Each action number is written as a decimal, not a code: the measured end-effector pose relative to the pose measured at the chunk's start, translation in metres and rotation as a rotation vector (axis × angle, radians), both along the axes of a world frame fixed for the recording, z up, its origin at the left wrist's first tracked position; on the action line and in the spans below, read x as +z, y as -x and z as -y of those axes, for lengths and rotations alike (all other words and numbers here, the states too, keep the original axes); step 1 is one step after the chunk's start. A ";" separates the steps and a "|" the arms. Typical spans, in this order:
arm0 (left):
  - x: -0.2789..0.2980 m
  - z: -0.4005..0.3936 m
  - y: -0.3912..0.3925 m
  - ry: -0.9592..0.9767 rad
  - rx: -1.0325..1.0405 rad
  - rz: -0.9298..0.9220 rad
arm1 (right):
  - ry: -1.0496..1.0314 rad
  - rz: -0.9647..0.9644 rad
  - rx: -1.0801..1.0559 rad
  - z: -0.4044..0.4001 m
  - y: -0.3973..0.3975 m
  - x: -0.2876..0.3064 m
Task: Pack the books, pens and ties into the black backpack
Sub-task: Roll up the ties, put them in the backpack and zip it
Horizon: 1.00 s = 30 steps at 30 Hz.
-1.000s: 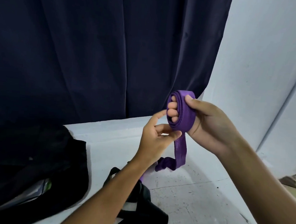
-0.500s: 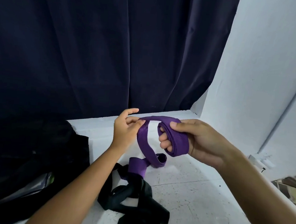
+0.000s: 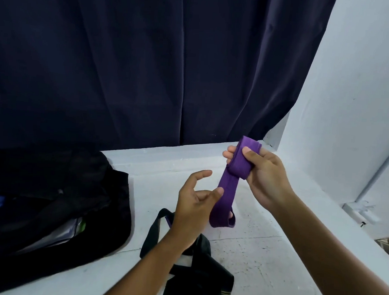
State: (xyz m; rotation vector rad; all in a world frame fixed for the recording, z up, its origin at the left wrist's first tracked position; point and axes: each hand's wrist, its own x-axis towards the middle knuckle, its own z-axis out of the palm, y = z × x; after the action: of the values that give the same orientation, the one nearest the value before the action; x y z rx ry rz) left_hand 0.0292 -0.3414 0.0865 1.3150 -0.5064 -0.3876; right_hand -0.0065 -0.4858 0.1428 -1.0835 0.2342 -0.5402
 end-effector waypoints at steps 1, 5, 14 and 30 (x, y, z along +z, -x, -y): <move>0.001 -0.003 0.003 -0.003 -0.018 -0.019 | 0.025 -0.008 -0.022 0.000 -0.002 -0.004; 0.002 -0.010 0.011 0.003 -0.126 -0.024 | 0.233 -0.027 -0.138 -0.002 -0.009 -0.012; 0.006 -0.022 0.017 -0.131 -0.256 0.126 | 0.392 -0.181 -0.204 0.008 -0.018 -0.038; 0.001 -0.025 0.017 -0.115 -0.228 0.067 | 0.352 -0.231 -0.084 0.030 -0.016 -0.064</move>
State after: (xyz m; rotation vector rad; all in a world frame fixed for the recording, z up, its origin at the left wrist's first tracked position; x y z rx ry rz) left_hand 0.0126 -0.3167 0.0875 1.3889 -0.7016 -0.5695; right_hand 0.0092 -0.5161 0.0789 -1.4861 0.3979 -0.5429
